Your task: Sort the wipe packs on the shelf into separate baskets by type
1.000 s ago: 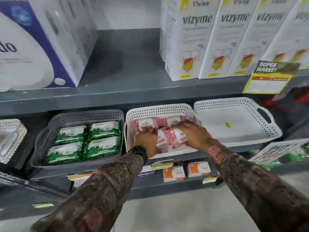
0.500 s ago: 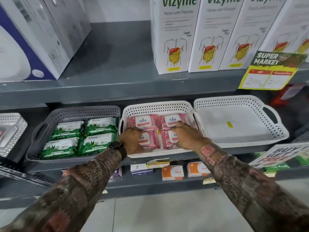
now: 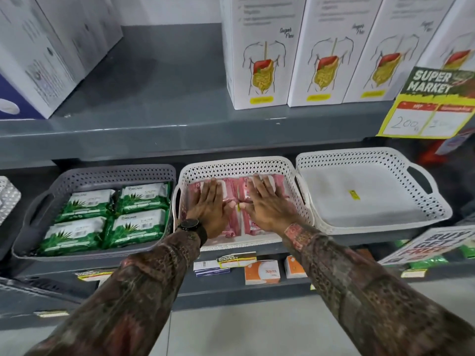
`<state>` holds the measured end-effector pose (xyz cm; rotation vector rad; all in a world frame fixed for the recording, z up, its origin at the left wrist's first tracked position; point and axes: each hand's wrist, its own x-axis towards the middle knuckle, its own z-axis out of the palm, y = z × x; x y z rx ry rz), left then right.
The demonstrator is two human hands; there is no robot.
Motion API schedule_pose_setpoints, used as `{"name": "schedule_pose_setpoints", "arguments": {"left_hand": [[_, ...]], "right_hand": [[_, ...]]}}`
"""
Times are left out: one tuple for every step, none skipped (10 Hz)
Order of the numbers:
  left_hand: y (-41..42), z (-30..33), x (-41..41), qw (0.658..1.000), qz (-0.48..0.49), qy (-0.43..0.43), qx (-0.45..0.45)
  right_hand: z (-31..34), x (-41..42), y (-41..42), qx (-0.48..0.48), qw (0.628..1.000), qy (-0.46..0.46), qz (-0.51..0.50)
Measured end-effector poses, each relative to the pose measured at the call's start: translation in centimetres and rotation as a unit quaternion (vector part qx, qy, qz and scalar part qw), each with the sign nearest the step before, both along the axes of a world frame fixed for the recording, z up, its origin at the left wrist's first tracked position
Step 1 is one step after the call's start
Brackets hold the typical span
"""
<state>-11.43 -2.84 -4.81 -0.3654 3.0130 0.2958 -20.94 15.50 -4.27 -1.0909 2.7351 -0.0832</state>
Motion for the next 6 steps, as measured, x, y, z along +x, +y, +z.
{"name": "schedule_pose_setpoints", "arguments": {"left_hand": [[-0.2,-0.8,-0.1,1.0,0.0,0.005,-0.003],[-0.1,-1.3,-0.3,1.0,-0.004,-0.003,-0.008],[-0.4,-1.8,-0.5,1.0,-0.009,-0.011,-0.012],[-0.5,-1.0,-0.6,0.999,-0.007,-0.037,-0.001],[-0.3,1.3,0.4,0.999,-0.005,-0.023,0.035],[0.7,3.7,3.3,0.997,-0.025,0.069,0.03]], "right_hand": [[-1.2,-0.2,-0.2,-0.025,1.0,-0.008,-0.009],[-2.0,-0.6,-0.5,-0.024,1.0,-0.012,-0.007],[-2.0,-0.7,-0.5,-0.004,1.0,-0.011,-0.003],[-0.4,-0.3,-0.4,0.009,0.999,-0.04,-0.003],[2.2,0.9,0.2,-0.022,0.998,-0.059,-0.011],[4.3,4.0,1.2,-0.079,0.997,0.01,0.007]]}}
